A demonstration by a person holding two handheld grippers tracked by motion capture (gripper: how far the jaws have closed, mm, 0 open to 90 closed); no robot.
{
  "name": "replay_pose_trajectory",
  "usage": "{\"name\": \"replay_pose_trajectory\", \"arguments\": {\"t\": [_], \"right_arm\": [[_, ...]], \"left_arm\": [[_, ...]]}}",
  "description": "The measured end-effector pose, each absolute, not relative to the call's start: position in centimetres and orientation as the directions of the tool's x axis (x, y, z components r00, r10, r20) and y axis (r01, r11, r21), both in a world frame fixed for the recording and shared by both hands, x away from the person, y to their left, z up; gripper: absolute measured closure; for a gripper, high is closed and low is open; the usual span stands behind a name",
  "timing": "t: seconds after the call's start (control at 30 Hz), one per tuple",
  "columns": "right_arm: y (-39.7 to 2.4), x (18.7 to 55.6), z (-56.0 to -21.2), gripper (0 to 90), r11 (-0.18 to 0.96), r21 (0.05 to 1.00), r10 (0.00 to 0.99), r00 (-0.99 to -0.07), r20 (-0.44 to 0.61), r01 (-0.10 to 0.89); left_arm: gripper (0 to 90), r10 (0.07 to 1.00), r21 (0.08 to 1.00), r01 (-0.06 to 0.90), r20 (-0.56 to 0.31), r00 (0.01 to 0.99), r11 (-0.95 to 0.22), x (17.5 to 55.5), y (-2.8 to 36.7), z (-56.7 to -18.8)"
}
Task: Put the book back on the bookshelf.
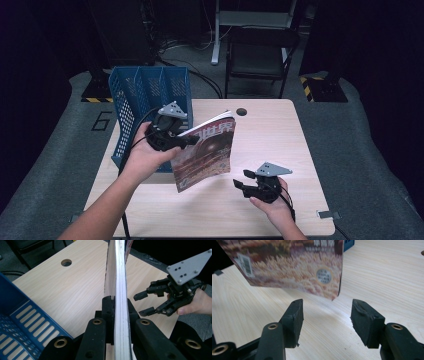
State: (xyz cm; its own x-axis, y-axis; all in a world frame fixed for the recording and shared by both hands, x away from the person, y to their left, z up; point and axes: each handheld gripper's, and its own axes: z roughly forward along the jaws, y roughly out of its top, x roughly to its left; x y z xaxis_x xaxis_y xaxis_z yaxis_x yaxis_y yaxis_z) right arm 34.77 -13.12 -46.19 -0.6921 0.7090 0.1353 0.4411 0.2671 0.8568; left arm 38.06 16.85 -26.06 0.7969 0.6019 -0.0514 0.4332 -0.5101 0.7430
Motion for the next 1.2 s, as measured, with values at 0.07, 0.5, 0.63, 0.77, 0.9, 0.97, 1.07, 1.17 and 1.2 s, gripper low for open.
{"name": "replay_pose_trajectory", "arguments": {"t": [0.07,0.5,0.63,0.77,0.9,0.97,1.07,1.17,1.2], "right_arm": [[-13.1,34.8,-46.4,42.7,0.265,0.853,0.711,-0.689,0.141,0.449],[-13.4,35.0,-47.1,42.1,0.245,0.845,0.727,-0.667,0.165,0.476],[-13.3,35.0,-47.1,42.1,0.234,0.844,0.732,-0.659,0.175,0.483],[-13.2,35.1,-47.2,42.1,0.243,0.84,0.73,-0.662,0.172,0.486],[-13.1,35.1,-47.3,42.1,0.241,0.838,0.731,-0.66,0.176,0.49],[-13.2,35.0,-47.3,42.1,0.241,0.837,0.725,-0.664,0.182,0.492],[-13.3,35.1,-47.3,42.1,0.241,0.837,0.731,-0.659,0.176,0.491],[-13.3,35.1,-47.4,42.1,0.234,0.835,0.734,-0.654,0.184,0.497],[-13.4,35.1,-47.4,42.1,0.235,0.834,0.734,-0.653,0.183,0.498]], "left_arm": [[83.9,0.603,0.744,0.434,-0.052,0.796,-0.509,38.1,16.8,-25.9],[84.0,0.602,0.751,0.422,-0.04,0.797,-0.508,38.3,16.7,-23.9],[84.0,0.608,0.753,0.419,-0.032,0.793,-0.507,38.4,16.8,-22.9],[83.9,0.612,0.76,0.42,-0.037,0.79,-0.496,38.4,17.1,-22.1],[83.9,0.622,0.763,0.424,-0.037,0.782,-0.488,38.6,17.6,-21.2],[83.9,0.629,0.766,0.428,-0.04,0.777,-0.48,38.6,17.9,-20.8],[84.0,0.639,0.772,0.43,-0.039,0.768,-0.469,38.8,18.6,-20.3],[83.9,0.653,0.775,0.437,-0.042,0.756,-0.456,39.0,19.2,-19.9],[84.0,0.658,0.775,0.442,-0.045,0.752,-0.452,39.0,19.4,-19.8]]}}
